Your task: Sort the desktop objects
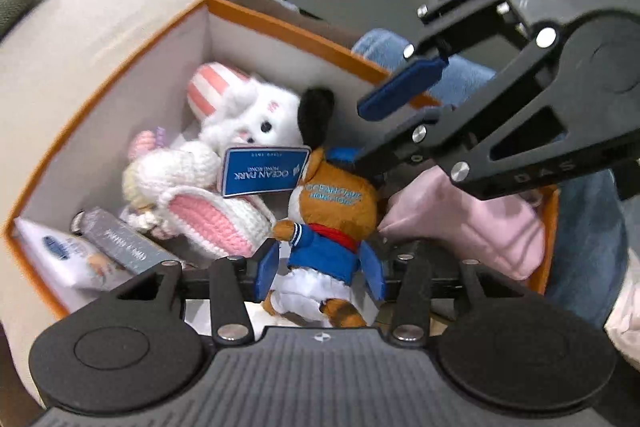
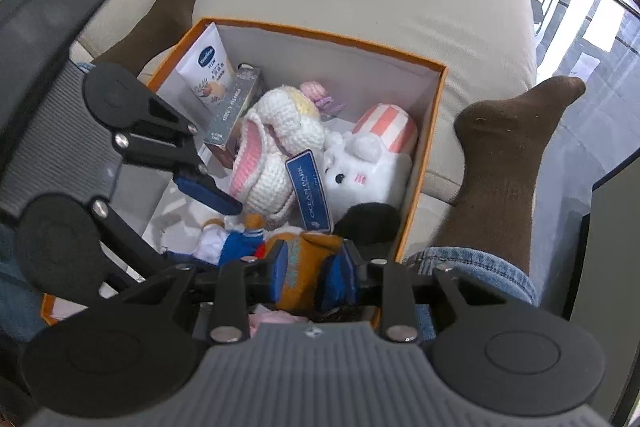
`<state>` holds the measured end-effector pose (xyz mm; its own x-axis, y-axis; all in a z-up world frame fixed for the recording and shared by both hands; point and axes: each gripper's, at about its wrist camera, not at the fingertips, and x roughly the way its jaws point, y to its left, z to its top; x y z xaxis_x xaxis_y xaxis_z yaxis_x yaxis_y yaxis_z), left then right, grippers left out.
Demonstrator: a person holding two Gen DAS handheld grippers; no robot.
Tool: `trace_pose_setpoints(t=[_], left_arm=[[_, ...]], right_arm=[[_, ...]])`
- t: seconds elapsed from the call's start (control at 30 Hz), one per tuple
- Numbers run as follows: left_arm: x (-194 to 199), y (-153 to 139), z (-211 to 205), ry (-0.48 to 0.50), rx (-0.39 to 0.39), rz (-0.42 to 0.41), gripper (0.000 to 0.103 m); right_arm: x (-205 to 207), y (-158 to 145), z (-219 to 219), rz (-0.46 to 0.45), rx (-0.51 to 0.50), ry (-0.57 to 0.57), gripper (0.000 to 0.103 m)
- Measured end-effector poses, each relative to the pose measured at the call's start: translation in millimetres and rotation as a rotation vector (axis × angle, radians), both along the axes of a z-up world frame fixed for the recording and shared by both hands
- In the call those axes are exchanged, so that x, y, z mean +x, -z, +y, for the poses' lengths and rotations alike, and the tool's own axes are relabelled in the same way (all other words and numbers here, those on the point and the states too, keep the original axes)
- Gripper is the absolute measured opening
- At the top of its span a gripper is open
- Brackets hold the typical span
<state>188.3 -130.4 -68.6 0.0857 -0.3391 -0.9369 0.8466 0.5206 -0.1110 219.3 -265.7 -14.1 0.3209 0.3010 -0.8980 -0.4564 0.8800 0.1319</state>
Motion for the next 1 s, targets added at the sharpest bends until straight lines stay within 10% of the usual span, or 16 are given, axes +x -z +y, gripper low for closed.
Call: trace_pose_setpoints(t=[0.27,0.67,0.83,1.0], left_arm=[[-35.8,-68.9,29.3,-0.112,-0.045,-0.161,0.061],[-119.3,-148.5,113.5,-0.543,-0.212,-0.332,0.081],[-157.2,-146.1,120.7,-0.722,-0.192,-0.526,0.089],[-168.6,-123.4,122.6,-0.81,-0.261,-0.45,0.089]], right_arm=[[-34.4,-38.8,2.5,-0.077,0.03,0.055,0.032],[-130.5,-93.4,27.5,-0.305,0.111,0.16,0.049],[-168.5,-95.8,42.8,-0.394,0.118,0.179,0.051],[-201.5,-80.4,53.0,-0.443,0.102,0.235,0.053]])
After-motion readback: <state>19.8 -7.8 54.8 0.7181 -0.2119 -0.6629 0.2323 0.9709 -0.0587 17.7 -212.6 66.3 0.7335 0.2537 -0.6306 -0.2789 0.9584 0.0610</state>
